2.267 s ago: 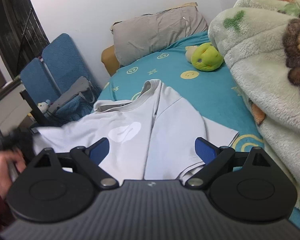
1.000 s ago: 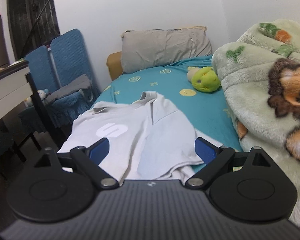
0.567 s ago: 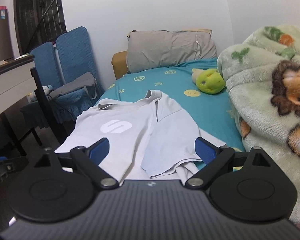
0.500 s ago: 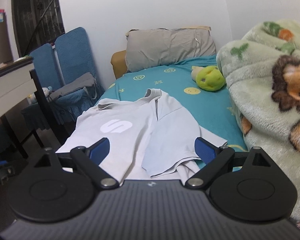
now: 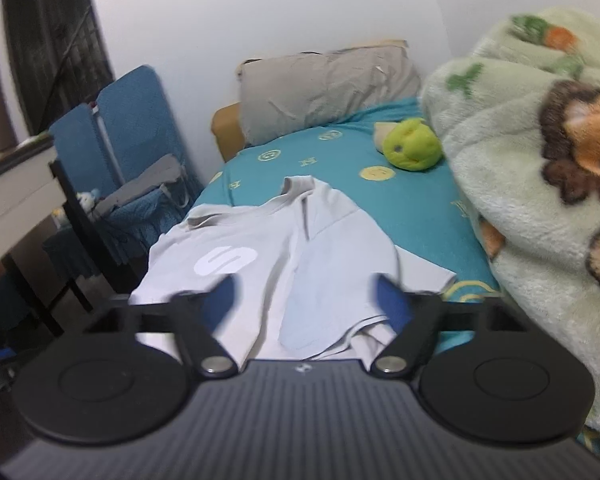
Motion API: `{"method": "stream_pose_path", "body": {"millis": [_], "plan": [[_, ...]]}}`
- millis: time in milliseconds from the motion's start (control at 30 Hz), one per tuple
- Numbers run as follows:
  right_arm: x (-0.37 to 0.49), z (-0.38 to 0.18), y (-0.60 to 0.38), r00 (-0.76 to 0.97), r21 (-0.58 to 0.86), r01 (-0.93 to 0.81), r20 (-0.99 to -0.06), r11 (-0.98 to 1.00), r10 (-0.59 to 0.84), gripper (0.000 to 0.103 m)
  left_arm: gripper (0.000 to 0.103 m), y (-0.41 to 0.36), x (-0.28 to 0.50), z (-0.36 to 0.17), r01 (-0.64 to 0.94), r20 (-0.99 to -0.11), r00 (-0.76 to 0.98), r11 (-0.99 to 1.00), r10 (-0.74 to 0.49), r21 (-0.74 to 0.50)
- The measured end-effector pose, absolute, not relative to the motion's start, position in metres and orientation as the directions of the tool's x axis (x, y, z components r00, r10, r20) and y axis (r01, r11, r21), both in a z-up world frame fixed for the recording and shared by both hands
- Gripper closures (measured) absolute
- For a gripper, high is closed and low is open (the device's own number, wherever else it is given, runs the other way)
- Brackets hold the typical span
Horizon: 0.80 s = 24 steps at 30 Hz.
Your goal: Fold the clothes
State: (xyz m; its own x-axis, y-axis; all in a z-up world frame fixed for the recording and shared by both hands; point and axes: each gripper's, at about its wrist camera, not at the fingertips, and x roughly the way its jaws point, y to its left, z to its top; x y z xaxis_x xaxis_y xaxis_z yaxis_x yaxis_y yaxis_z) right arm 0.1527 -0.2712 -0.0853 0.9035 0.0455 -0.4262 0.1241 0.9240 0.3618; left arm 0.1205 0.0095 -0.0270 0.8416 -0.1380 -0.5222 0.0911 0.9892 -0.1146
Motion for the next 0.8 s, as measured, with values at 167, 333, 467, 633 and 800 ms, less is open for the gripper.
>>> {"method": "stream_pose_path", "body": {"millis": [167, 333, 467, 633, 800], "plan": [[0.150, -0.083, -0.318, 0.894, 0.481, 0.268, -0.446, 0.835, -0.030, 0.078, 0.000, 0.018, 0.120, -0.024, 0.067, -0.518, 0.844, 0.986, -0.139, -0.156], [0.167, -0.109, -0.342, 0.869, 0.574, 0.340, -0.494, 0.745, -0.016, 0.074, 0.000, 0.022, 0.125, -0.025, 0.060, -0.528, 0.834, 0.978, -0.159, -0.200], [0.187, -0.136, -0.347, 0.852, 0.646, 0.357, -0.522, 0.675, 0.049, 0.019, 0.000, 0.023, 0.130, -0.029, 0.056, -0.544, 0.821, 0.972, -0.174, -0.226], [0.207, -0.163, -0.345, 0.840, 0.693, 0.376, -0.535, 0.616, 0.090, 0.017, 0.000, 0.025, 0.138, -0.034, 0.052, -0.559, 0.807, 0.965, -0.192, -0.256], [0.227, -0.177, -0.339, 0.830, 0.618, 0.405, -0.558, 0.674, 0.013, 0.019, 0.000, 0.023, 0.145, -0.041, 0.049, -0.570, 0.799, 0.966, -0.190, -0.254]]}}
